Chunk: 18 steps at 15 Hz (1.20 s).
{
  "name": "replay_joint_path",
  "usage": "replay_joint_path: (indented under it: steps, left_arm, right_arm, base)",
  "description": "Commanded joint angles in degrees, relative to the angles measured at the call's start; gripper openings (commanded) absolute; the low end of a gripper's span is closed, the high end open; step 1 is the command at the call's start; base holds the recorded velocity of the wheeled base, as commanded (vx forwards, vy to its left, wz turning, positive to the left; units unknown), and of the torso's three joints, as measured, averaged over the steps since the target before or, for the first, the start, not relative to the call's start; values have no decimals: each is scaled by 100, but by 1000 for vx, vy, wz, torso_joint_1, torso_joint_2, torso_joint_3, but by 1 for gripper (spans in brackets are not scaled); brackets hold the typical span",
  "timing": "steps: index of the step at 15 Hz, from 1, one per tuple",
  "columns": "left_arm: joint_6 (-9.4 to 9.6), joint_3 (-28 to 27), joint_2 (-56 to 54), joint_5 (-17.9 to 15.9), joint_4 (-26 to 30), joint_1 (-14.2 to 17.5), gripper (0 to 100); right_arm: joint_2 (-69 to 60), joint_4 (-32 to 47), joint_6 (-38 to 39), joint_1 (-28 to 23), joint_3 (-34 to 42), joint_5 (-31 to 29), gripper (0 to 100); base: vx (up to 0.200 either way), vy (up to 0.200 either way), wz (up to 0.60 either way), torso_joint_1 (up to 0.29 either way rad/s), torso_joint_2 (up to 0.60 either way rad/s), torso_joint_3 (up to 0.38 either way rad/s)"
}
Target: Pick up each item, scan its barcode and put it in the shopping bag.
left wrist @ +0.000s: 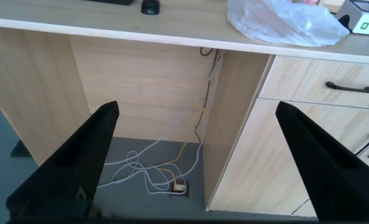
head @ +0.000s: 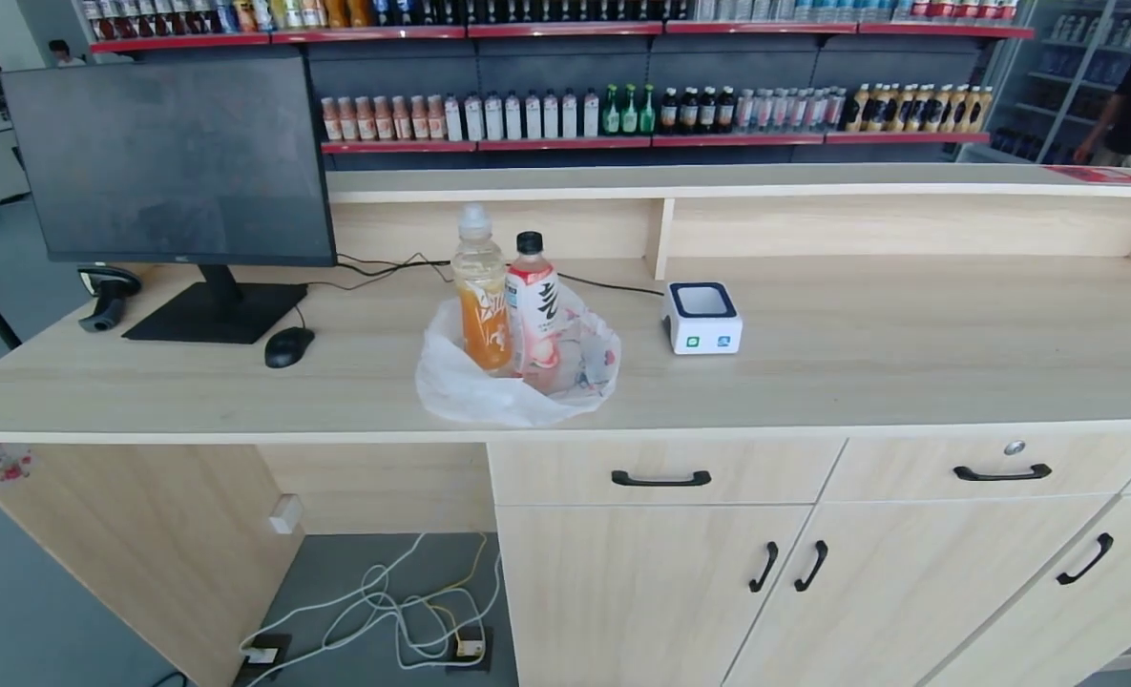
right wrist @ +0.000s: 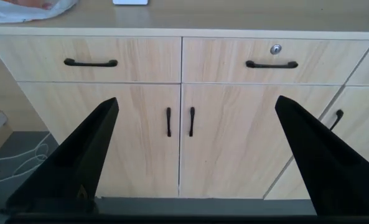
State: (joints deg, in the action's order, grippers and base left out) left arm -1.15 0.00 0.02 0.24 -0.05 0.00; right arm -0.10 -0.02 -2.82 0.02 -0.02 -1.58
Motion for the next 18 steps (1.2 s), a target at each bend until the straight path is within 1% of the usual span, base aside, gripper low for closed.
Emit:
replay_joint_path:
  steps: [1,4,12,15,18]
  left_arm:
    - [0,0,-2,2,-4,0,100]
    - [-26,0,6,2,-4,0,100]
    - [-26,0,-2,2,-4,0,100]
    - [-26,0,-2,2,-4,0,100]
    - [-8,0,-2,2,-4,0,100]
  right_arm:
    - [10,-6,-8,-2,2,0,100]
    - [10,-6,-8,6,2,0,100]
    - [10,-6,0,-2,-6,0,100]
    - [10,-6,0,6,2,0,100]
    - [10,-6,0,-2,2,0,100]
  base:
    - [0,-200,0,17,7,-2]
    - [0,-200,0,4,-1,-1]
    - [0,-200,0,2,2,2]
    - [0,-200,-600,2,2,4]
    - [0,0,0,0,0,0]
